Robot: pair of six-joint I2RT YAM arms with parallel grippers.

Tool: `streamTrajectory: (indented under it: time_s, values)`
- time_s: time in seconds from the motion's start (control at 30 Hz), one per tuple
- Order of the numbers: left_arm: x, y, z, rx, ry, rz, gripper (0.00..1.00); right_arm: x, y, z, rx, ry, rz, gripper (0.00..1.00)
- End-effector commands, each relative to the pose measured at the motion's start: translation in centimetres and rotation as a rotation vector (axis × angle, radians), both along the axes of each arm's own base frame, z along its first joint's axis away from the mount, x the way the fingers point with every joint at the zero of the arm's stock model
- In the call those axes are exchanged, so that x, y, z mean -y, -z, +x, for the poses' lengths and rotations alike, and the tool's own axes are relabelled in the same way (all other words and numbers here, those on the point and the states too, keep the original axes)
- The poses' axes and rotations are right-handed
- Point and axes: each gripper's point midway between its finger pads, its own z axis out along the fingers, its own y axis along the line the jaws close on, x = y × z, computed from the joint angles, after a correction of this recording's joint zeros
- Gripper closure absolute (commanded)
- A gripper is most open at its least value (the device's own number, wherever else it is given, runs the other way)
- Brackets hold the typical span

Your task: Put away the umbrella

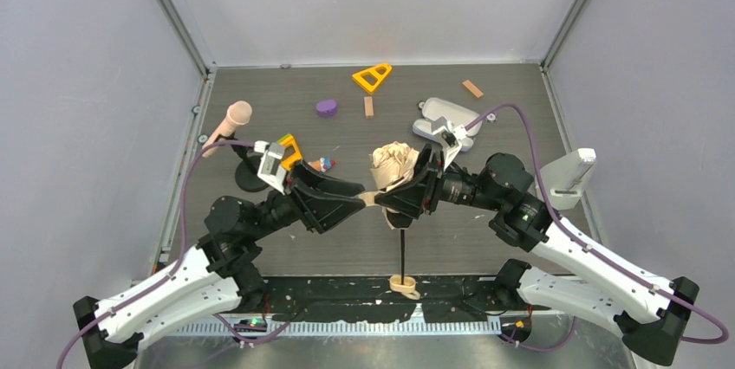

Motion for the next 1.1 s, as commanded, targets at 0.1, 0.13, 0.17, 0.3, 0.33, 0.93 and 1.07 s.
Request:
streamTrajectory:
  time_s: [0.1,0.13,0.17,0.3,0.33,0.93,1.07]
  values:
    - [0.3,-2.2,-0.5,0.025,0.047,-0.061,0.59,0.7,-2.7,-0.3,0.061,0.012,0.077,0.94]
    - [0.4,-2.1,-0.6,0.020,0.053,-0.061,0.59,0.7,-2.7,-0.3,0.061,0.012,0.077,0.94]
    - [0.5,-1.9,-0.5,0.016,0.055,-0.061,0.59,0.7,-2.7,-0.3,0.061,0.011,0.076,0.94]
    - [0.5,-1.6,-0.5,0.005,0.060,-0.065,0.66,0.7,-2.7,-0.3,0.058,0.015,0.074,0.94]
    - [0.6,-1.5,-0.5,0.004,0.061,-0.063,0.69,0.7,-2.6,-0.3,0.058,0.016,0.074,0.94]
    - [0.5,1.8,0.3,-0.091,0.037,-0.080,1.00,1.2,-5.1,-1.6,0.074,-0.037,0.158,0.94]
    - [0.7,2.6,0.5,-0.110,0.040,-0.073,1.00,1.2,-6.0,-2.2,0.065,-0.068,0.194,0.94]
